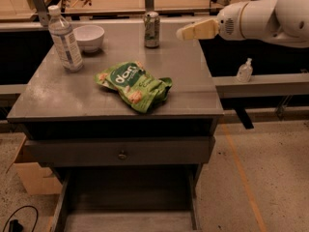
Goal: Place 7up can into middle drawer
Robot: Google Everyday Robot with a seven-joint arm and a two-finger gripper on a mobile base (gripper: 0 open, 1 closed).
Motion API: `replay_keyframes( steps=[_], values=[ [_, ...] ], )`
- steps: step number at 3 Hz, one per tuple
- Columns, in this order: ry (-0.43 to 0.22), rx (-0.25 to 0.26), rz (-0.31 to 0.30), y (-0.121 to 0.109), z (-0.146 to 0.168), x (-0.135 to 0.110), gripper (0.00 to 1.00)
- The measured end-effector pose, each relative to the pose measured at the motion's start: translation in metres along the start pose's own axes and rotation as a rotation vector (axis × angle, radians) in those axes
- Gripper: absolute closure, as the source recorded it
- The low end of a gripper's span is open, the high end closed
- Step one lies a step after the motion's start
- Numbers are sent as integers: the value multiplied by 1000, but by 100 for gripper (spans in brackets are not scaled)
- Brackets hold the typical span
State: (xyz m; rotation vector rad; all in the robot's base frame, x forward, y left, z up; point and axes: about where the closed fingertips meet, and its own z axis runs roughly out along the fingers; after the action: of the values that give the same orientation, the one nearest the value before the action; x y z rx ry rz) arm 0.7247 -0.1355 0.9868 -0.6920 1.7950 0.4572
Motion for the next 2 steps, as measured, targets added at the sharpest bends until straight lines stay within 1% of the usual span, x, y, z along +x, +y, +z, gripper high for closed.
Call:
replay_keyframes(
  steps=[1, 2],
  values=[
    [-51, 18, 4, -4, 56, 6, 0],
    [-85, 24, -6, -9, 114, 8, 0]
  ],
)
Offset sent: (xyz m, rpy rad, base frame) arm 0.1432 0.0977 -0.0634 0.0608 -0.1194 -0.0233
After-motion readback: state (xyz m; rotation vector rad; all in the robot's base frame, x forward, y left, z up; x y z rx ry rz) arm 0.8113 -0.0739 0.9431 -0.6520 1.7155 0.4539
